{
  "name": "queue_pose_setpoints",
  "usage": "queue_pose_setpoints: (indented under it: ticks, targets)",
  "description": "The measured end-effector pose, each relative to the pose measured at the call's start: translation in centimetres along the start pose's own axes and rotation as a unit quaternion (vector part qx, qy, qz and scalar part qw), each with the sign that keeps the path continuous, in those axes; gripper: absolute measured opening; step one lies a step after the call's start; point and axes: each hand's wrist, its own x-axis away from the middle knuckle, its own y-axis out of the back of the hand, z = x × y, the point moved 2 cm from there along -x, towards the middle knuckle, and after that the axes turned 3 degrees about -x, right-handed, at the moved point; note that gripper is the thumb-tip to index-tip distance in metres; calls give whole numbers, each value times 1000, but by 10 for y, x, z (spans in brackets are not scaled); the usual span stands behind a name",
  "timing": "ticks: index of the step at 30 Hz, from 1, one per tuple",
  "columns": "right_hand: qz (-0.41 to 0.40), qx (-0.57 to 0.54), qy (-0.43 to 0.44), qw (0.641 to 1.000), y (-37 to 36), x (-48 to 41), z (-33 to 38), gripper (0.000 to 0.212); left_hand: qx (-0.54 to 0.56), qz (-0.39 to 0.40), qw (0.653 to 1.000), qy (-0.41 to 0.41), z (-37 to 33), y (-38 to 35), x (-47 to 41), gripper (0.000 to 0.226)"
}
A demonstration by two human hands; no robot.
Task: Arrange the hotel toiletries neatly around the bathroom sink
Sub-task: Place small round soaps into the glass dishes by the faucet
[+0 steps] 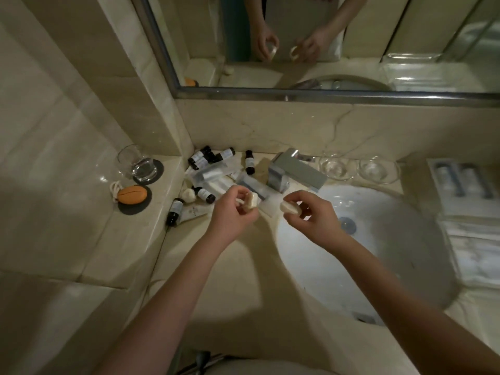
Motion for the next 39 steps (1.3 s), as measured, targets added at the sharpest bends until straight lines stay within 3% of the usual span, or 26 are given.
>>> queue_pose_setpoints:
  ticks: [6, 10, 16, 20, 25, 31, 39]
  targets:
    - [-85, -24, -66, 994, 70, 14, -31, 20, 33, 52, 998, -33, -62, -59, -11, 29]
    - [-126, 22, -114, 985, 123, 9, -61, 15, 39, 80, 995, -53, -96, -101, -30, 30]
    - [-124, 123, -173, 969, 195, -33, -109, 27, 28, 109, 993, -46, -126, -153, -66, 29]
    - [-72, 186, -205, 958, 218, -75, -133, 23, 3, 92, 995, -32, -135, -167, -95, 30]
    - [52, 252, -229, 939, 219, -125, -159, 25, 9, 81, 997, -12, -131, -171, -119, 26]
    - [93, 225, -161, 956, 200, -156, -152, 19, -1, 71, 997, 3, -122, -165, -134, 26]
    - [209, 275, -141, 928, 131, -187, -137, 34, 27, 55, 998, 13, -123, -142, -142, 28]
